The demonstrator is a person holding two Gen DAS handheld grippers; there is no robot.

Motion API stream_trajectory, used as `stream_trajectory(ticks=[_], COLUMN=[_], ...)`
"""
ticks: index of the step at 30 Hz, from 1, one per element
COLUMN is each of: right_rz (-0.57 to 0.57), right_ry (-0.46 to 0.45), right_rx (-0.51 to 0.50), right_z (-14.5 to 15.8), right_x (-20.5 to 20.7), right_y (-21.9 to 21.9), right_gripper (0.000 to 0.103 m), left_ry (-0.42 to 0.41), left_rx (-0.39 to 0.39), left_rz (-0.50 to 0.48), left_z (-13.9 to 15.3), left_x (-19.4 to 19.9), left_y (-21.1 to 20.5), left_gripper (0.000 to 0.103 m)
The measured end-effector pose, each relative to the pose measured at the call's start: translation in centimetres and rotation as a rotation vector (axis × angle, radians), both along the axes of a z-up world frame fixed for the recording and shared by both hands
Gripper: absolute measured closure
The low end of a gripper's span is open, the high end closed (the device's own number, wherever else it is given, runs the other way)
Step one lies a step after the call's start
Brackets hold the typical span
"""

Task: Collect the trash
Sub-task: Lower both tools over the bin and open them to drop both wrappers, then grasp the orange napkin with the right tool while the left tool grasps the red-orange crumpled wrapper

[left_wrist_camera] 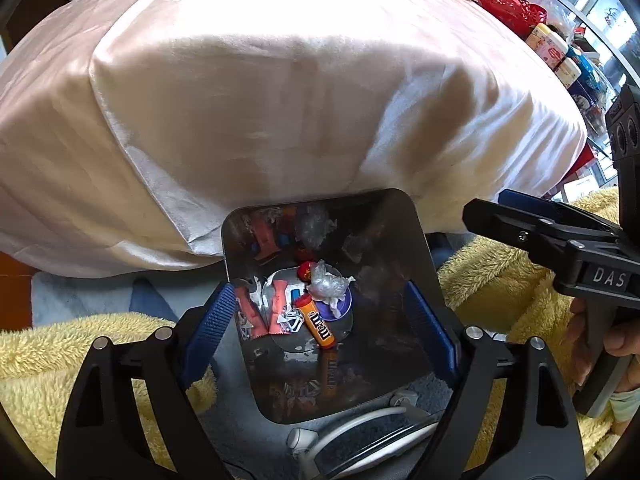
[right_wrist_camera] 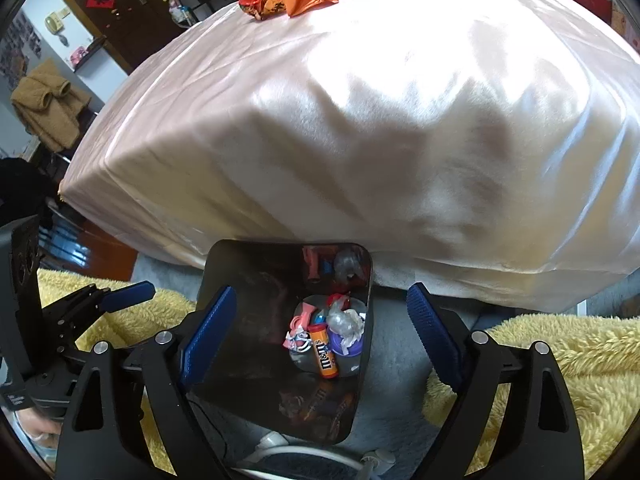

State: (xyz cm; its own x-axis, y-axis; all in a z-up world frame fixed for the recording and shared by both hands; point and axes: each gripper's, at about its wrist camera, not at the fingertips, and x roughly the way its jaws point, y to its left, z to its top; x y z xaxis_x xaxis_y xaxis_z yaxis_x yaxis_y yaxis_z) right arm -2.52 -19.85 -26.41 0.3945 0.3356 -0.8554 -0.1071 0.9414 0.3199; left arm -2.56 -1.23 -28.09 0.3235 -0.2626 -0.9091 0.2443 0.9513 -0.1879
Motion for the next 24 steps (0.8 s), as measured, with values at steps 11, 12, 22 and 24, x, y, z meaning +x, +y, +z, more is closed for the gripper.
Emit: stream_trajectory(ticks=[11, 12, 22, 24], right_rz=[-0.054, -0.059, -0.078, -0.059], right_ry=[-0.156, -0.168, -0.218, -0.207], right_rx=[0.021, 0.017, -0.058, -0.065], right_z=[6.6, 7.2, 9.5, 9.2], right_x=[2.1, 2.6, 9.7, 11.2], right_y=[-1.8, -2.0, -2.0, -1.4], right_gripper=[0.009, 0.009, 0.009, 0.010], left_ry=[-0.108, -0.123, -0.215, -0.218], left_rx=[-0.039, -0.038, 0.043, 0.036], left_rz=[0.023, 0.026, 0.098, 0.119], left_z=[5.5, 6.1, 11.1, 11.6], left_x=[1.5, 1.8, 8.4, 9.7], left_y=[0.7, 0.8, 2.3, 2.8], left_gripper=[0.016, 0.016, 0.012, 0.012])
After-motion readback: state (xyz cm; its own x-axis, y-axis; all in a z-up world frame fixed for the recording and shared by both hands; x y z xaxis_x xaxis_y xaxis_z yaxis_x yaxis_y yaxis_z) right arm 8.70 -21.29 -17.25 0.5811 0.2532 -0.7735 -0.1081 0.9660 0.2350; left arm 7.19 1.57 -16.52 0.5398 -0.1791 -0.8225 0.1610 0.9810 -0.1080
